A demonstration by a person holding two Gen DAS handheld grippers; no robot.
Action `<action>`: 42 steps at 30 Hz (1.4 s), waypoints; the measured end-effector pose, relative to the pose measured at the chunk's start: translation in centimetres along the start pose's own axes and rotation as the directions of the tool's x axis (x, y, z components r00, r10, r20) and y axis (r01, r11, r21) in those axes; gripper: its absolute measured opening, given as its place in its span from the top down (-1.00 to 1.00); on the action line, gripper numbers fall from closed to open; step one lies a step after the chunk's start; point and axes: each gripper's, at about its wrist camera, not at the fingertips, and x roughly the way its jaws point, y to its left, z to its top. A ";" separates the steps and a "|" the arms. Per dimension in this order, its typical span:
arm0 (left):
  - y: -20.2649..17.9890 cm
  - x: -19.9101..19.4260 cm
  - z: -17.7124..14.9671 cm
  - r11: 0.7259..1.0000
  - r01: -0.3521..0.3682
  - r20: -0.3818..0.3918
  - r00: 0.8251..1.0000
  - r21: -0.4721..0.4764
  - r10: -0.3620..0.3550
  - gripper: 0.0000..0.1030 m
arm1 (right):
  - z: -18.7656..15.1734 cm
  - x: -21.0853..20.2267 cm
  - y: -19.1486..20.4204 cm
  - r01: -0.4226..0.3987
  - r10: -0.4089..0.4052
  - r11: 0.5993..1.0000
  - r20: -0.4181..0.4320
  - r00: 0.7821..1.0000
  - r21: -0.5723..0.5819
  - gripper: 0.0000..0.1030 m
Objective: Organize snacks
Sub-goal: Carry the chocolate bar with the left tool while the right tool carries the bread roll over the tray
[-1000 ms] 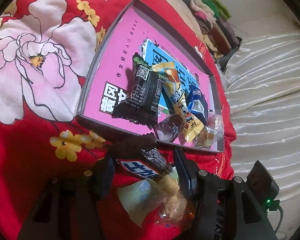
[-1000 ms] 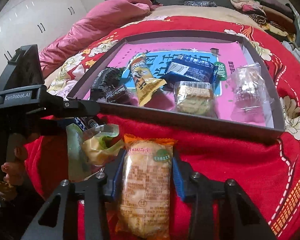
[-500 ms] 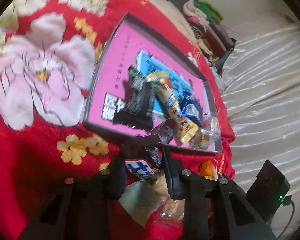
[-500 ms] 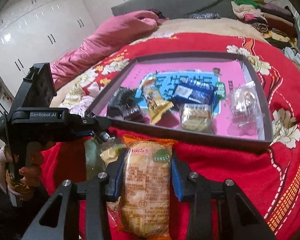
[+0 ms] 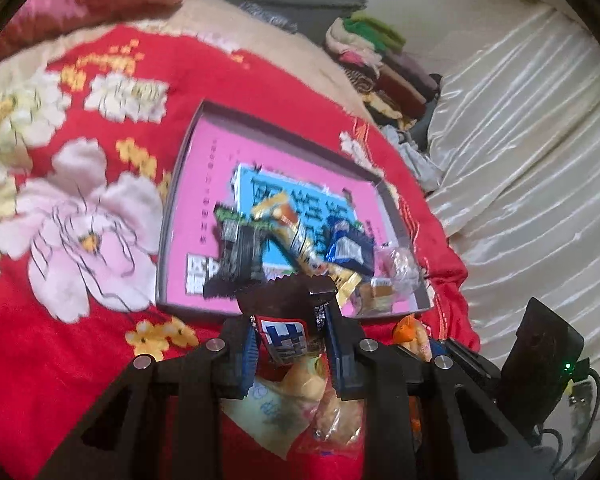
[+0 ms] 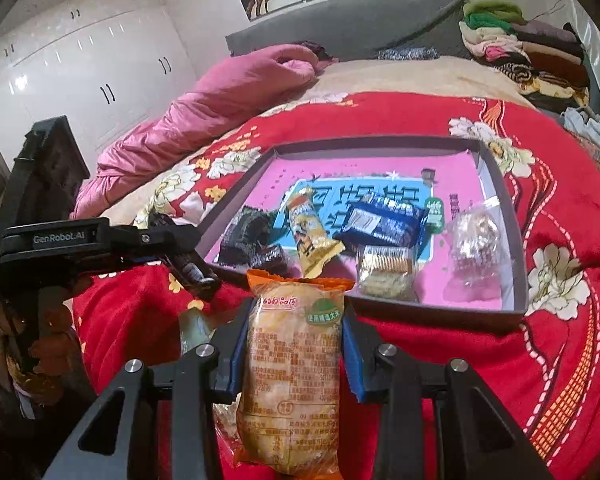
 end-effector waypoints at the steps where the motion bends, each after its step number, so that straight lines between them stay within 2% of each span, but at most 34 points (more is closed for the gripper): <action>1: -0.1 -0.3 0.1 1.000 -0.003 0.009 1.000 0.008 0.003 0.43 | 0.1 -0.1 0.0 0.004 -0.004 1.000 0.007 1.000 -0.003 0.22; 11: 0.2 -1.6 1.4 0.998 -0.053 0.061 0.997 0.030 0.051 0.43 | 1.1 -1.3 -0.7 0.034 -0.034 0.999 0.064 0.997 0.002 0.22; 19: 0.7 -1.5 2.0 0.995 -0.090 0.072 0.994 0.030 0.088 0.43 | 2.0 -1.8 -1.5 0.050 -0.051 0.999 0.103 0.993 0.010 0.22; 24: 1.1 -1.6 2.3 0.990 -0.136 0.102 0.986 0.049 0.130 0.43 | 2.4 -2.0 -1.9 0.061 -0.061 0.998 0.122 0.991 0.006 0.22; 42: 1.0 0.1 2.0 0.979 -0.184 0.039 0.983 0.093 0.181 0.43 | 3.8 -2.6 -3.8 0.101 -0.107 0.994 0.190 0.976 0.040 0.22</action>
